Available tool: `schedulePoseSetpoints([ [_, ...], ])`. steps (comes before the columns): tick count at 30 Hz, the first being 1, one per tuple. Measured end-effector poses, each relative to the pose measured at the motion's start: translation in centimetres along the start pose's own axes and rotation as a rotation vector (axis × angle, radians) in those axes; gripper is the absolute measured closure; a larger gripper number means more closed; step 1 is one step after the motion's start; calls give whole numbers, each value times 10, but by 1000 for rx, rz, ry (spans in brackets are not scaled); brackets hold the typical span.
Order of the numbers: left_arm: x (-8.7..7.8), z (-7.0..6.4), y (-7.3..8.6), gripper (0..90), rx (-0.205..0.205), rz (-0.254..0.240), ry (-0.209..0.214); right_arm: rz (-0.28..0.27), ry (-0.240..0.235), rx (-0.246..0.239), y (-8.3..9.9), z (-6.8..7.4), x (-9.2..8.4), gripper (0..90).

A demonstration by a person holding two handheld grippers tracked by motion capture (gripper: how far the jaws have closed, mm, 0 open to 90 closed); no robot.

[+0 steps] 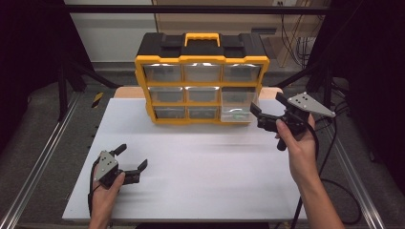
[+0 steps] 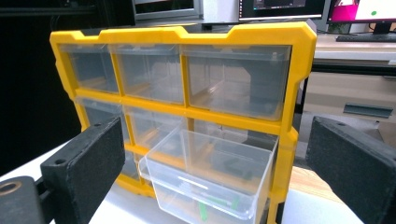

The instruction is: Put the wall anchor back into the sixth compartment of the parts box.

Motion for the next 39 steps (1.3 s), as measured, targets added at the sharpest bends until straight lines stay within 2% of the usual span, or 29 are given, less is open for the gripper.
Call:
schedulePoseSetpoints([
  [6, 1, 0, 0, 18, 3, 7, 9, 10, 14, -42, 10, 1, -7, 51],
  [8, 1, 0, 1, 18, 4, 11, 12, 19, 34, -75, 15, 2, -10, 52],
  [9, 1, -1, 1, 18, 5, 11, 13, 30, 32, -95, 17, 3, -12, 48],
  [15, 1, 0, 0, 17, 6, 8, 15, 58, 8, -124, 34, 7, -19, 40],
  [24, 1, -2, -1, 17, 7, -2, 38, 62, -23, -103, 72, 5, -25, 55],
  [28, 0, -4, -2, 17, 19, -7, 54, 43, -75, -69, 93, 3, -24, 64],
  [35, -3, 0, -2, 17, 6, -15, 39, 57, -112, -40, 129, 0, -20, 75],
  [39, -5, 1, -1, 12, -12, -23, 21, 68, -137, -8, 145, -3, -12, 75],
])
Point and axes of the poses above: each handheld gripper's, and its own axes: x roughly forward along the jaws, y roughly out of its underside, z roughly to its left, the point moved 2 cm from there along x, roughly forward along the jaws, and after that the axes turned 7 degrees about z, right-handed, at the moved point
